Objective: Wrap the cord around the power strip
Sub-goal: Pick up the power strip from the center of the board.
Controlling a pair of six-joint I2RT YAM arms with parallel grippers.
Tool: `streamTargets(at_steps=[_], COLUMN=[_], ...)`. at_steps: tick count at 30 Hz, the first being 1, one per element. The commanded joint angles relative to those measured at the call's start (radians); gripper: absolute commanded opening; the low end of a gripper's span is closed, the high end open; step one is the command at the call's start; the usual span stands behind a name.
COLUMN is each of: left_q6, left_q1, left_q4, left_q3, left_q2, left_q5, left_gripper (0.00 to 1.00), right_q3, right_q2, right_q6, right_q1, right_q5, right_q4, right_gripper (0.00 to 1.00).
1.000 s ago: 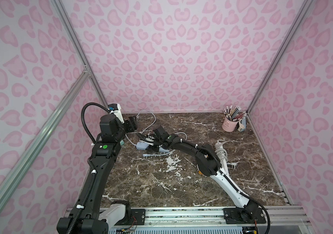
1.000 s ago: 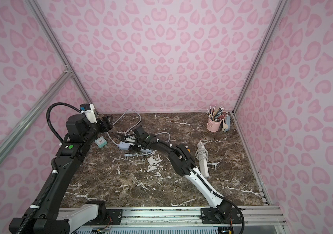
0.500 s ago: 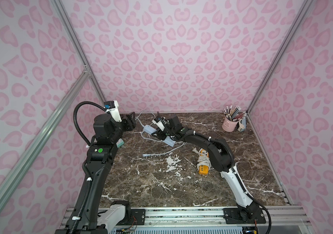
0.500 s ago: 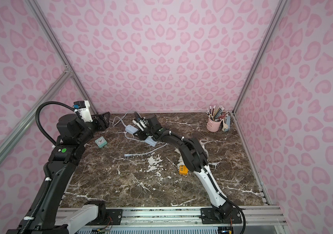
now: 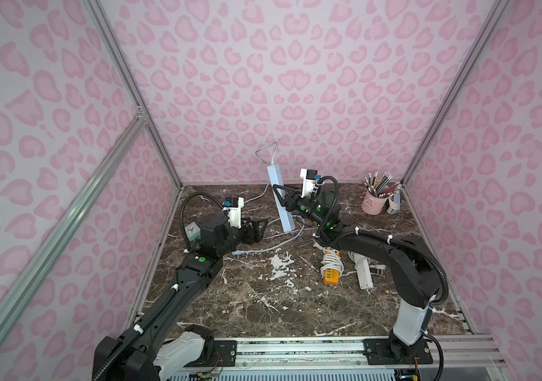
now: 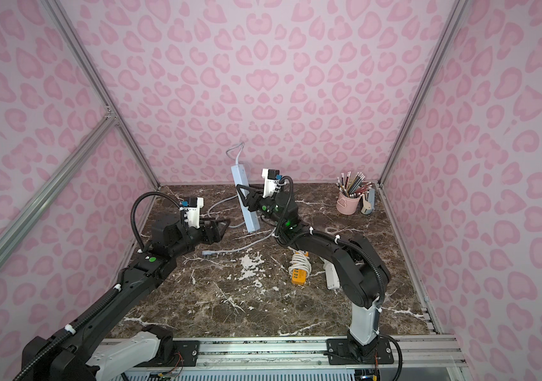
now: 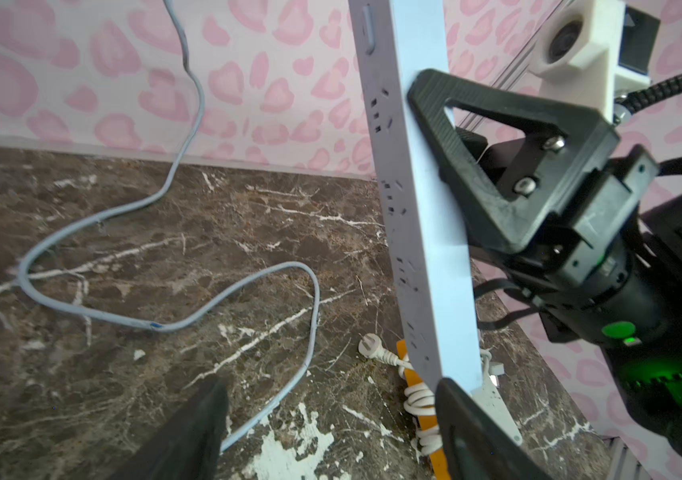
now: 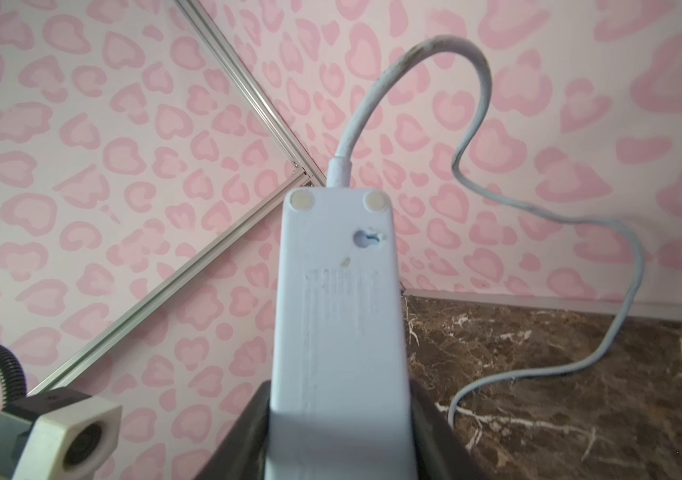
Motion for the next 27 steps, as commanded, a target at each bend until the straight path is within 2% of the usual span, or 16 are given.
streamTargets(at_steps=[1, 10, 14, 15, 21, 25, 27], left_q6=[-0.077, -0.051, -0.056, -0.055, -0.027, 0.017, 0.040], left_q1=[-0.031, -0.075, -0.100, -0.108, -0.119, -0.120, -0.120], left_q4=[0.196, 0.172, 0.194, 0.199, 0.167, 0.160, 0.154], left_q3=[-0.006, 0.000, 0.016, 0.017, -0.001, -0.009, -0.002], left_q2=[0.002, 0.087, 0.099, 0.100, 0.082, 0.041, 0.040], left_q5=[0.060, 0.019, 0.008, 0.008, -0.041, -0.090, -0.082], left_gripper=[0.84, 0.83, 0.79, 0.76, 0.43, 0.24, 0.16], right_q3=[-0.036, -0.086, -0.079, -0.078, -0.084, -0.084, -0.082], right_q2=[-0.039, -0.055, -0.057, -0.055, -0.066, -0.083, -0.092], right_q6=[0.044, 0.058, 0.010, 0.002, 0.025, 0.005, 0.000], right_q1=[0.039, 0.144, 0.193, 0.200, 0.202, 0.198, 0.194], right_q5=[0.144, 0.291, 0.368, 0.386, 0.436, 0.430, 0.413], right_q4=[0.181, 0.214, 0.186, 0.185, 0.175, 0.146, 0.130], right_gripper=[0.01, 0.02, 0.04, 0.04, 0.09, 0.25, 0.36])
